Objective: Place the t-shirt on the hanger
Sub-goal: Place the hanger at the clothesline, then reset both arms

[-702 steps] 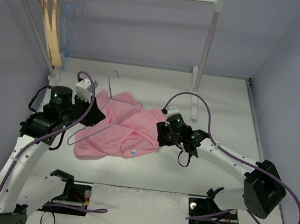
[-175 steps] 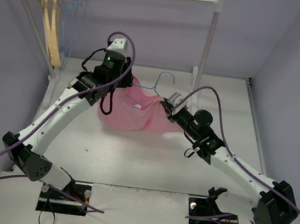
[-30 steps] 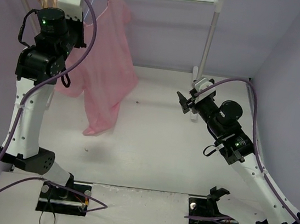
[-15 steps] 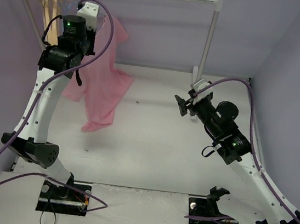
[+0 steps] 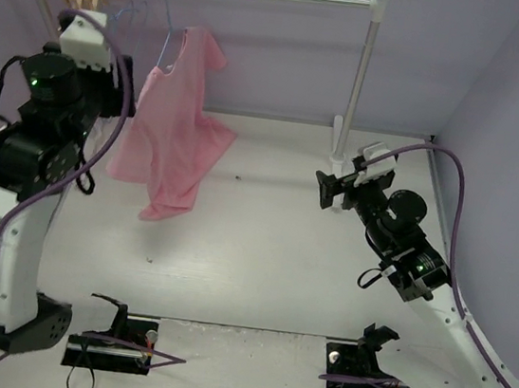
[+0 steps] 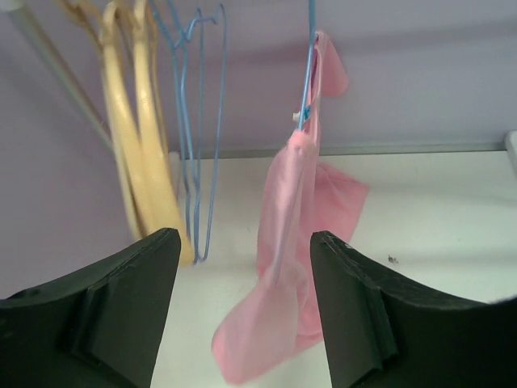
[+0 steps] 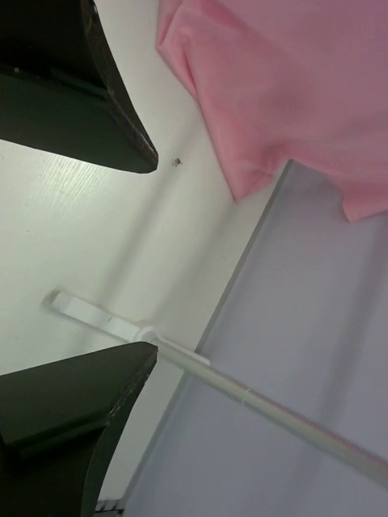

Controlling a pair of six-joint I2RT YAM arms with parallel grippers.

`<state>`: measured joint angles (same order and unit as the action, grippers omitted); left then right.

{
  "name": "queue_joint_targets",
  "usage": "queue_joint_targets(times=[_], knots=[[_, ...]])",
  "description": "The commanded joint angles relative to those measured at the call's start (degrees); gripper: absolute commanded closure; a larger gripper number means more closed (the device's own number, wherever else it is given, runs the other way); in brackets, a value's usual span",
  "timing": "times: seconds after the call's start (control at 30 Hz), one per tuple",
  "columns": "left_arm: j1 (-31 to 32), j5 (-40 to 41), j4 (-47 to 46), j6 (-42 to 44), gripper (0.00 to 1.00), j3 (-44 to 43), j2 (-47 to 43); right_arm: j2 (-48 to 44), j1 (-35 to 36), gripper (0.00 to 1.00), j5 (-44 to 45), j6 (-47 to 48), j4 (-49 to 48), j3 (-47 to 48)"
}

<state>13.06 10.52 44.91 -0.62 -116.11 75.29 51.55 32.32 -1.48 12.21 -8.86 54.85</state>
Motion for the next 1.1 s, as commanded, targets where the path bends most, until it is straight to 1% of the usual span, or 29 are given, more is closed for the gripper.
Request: queue_joint_targets(times=[0.0, 0.03, 0.07, 0.13, 0.17, 0.2, 0.27, 0.3, 0.37, 0.43, 0.53, 0.6, 0.63, 0.73, 0.83, 1.07], knots=[[-0.2, -0.3, 6.2, -3.8, 0.35, 2.7, -7.9, -4.0, 0.0, 0.09, 10.9, -4.4, 1.3, 1.0], [-0.2, -0.9, 8.4, -4.8, 0.35, 4.6, -9.4, -5.4, 0.0, 0.06, 14.3, -4.7, 2.4, 1.1], [-0.2, -1.8, 9.4, -5.7, 0.35, 9.1, -13.0, -6.1, 0.0, 0.0, 15.7, -5.4, 3.3, 1.0], [-0.2, -2.9, 11.0, -8.2, 0.34, 14.4, -16.7, -8.9, 0.0, 0.0, 18.1, -6.3, 5.4, 0.2], [-0.2, -3.1, 11.4, -9.0, 0.34, 17.1, -20.5, -9.8, 0.0, 0.0, 18.2, -6.8, 6.0, -0.7], [-0.2, -3.4, 11.8, -10.4, 0.34, 22.5, -22.4, -11.8, 0.0, 0.0, 17.7, -7.7, 7.4, -1.2], [-0.1, -3.8, 12.1, -11.6, 0.34, 27.3, -27.5, -13.8, 0.0, 0.0, 16.3, -8.4, 8.2, -3.1], [-0.2, -3.9, 12.3, -12.2, 0.34, 31.3, -29.2, -15.6, 0.0, 0.0, 15.9, -9.0, 8.7, -3.7], [-0.1, -4.0, 13.6, -12.6, 0.34, 34.3, -33.2, -17.1, 0.0, 0.0, 16.2, -9.3, 9.5, -4.7], [-0.1, -4.2, 15.6, -13.1, 0.34, 36.6, -35.2, -18.8, 0.0, 0.0, 17.6, -10.8, 11.5, -5.6], [-0.1, -4.1, 17.8, -13.6, 0.34, 38.3, -39.0, -20.4, 0.1, 0.0, 21.2, -12.2, 12.0, -6.5], [-0.1, -2.6, 18.5, -13.5, 0.34, 39.0, -41.7, -21.7, 0.1, 0.0, 21.5, -12.2, 11.2, -7.8], [-0.1, -0.4, 18.7, -13.7, 0.34, 39.5, -43.0, -22.3, 0.0, 0.0, 21.2, -12.2, 10.6, -8.4], [0.1, 2.7, 18.5, -14.4, 0.34, 41.5, -44.4, -24.4, 0.1, 0.0, 21.3, -13.8, 7.7, -10.4], [0.1, 2.4, 17.5, -14.4, 0.34, 43.6, -45.0, -24.5, 0.1, 0.0, 25.4, -14.7, 7.1, -10.6], [0.2, 1.9, 16.0, -14.7, 0.34, 44.9, -45.1, -25.3, 0.1, 0.0, 25.8, -15.0, 7.0, -10.8]])
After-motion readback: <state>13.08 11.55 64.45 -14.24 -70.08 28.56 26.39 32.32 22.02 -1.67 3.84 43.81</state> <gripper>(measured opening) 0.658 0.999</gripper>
